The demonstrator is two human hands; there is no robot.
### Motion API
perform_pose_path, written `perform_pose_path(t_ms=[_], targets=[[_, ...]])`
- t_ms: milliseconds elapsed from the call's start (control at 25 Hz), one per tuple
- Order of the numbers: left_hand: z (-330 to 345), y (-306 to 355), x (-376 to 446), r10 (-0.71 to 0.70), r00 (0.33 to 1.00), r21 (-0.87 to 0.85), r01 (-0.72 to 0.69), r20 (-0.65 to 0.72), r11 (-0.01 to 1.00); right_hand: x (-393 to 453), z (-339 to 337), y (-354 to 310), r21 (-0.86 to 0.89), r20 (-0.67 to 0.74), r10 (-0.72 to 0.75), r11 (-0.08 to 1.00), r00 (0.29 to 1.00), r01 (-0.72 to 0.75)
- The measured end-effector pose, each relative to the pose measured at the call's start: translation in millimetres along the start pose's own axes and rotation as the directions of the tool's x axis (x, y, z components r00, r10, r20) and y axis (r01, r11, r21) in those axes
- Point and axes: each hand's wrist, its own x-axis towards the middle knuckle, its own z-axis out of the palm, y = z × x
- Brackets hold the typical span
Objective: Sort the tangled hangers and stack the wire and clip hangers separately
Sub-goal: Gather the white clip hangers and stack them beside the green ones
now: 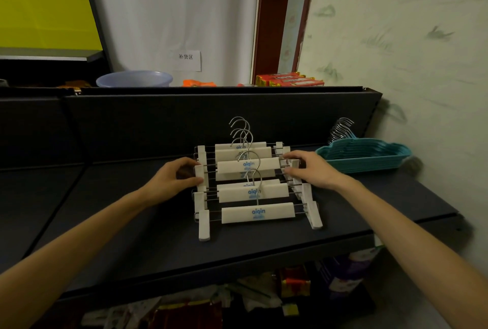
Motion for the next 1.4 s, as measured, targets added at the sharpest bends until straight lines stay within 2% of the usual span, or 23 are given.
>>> perform_pose_path(t_ms=[240,360,640,760,960,1200,1320,1360,1400], targets=[[3.6,0.2,-2.6,-0.034,0.999,-0.019,0.034,-0.03,0.999,-2.4,5.2,6.0,-0.012,-0.052,0.043,0.999,0.998,-0.044],[11.1,2.8,-7.2,-0.055,0.996,-0.011,0.054,-0.065,0.998,-8.1,10.9,5.1,0.042,-0.085,0.042,0.998,0.995,-0.039],[33.2,21.2,-24.9,-0.173,0.956,-0.135,0.144,-0.237,0.98,-35.5,20.6,5.7,0.367,-0.24,0.162,0.928,0.957,-0.065],[58.5,32.2,-37.0,-0.258,0.94,-0.223,0.209,-0.224,0.952,-51.2,36.5,10.0,0.437,-0.229,0.198,0.896,0.953,-0.081],[84.5,36.6,-35.7,-0.289,0.904,-0.244,0.217,-0.316,0.945,-43.0,49.3,13.8,0.482,-0.186,0.154,0.875,0.97,-0.047],[91.9,43.7,-37.4,-0.246,0.878,-0.166,0.193,-0.411,0.967,-49.2,43.3,5.1,0.495,-0.2,0.126,0.869,0.972,-0.011],[91.6,46.8,-42.1,-0.286,0.84,-0.168,0.234,-0.462,0.958,-54.4,39.2,1.2,0.553,-0.216,0.168,0.833,0.962,-0.021],[90.2,48.6,-46.4,-0.261,0.83,-0.11,0.238,-0.494,0.965,-60.3,36.4,0.5,0.567,-0.231,0.185,0.824,0.955,-0.023],[88.2,52.7,-50.7,-0.184,0.831,0.025,0.231,-0.525,0.973,-64.8,33.6,2.1,0.552,-0.263,0.2,0.834,0.944,-0.023]])
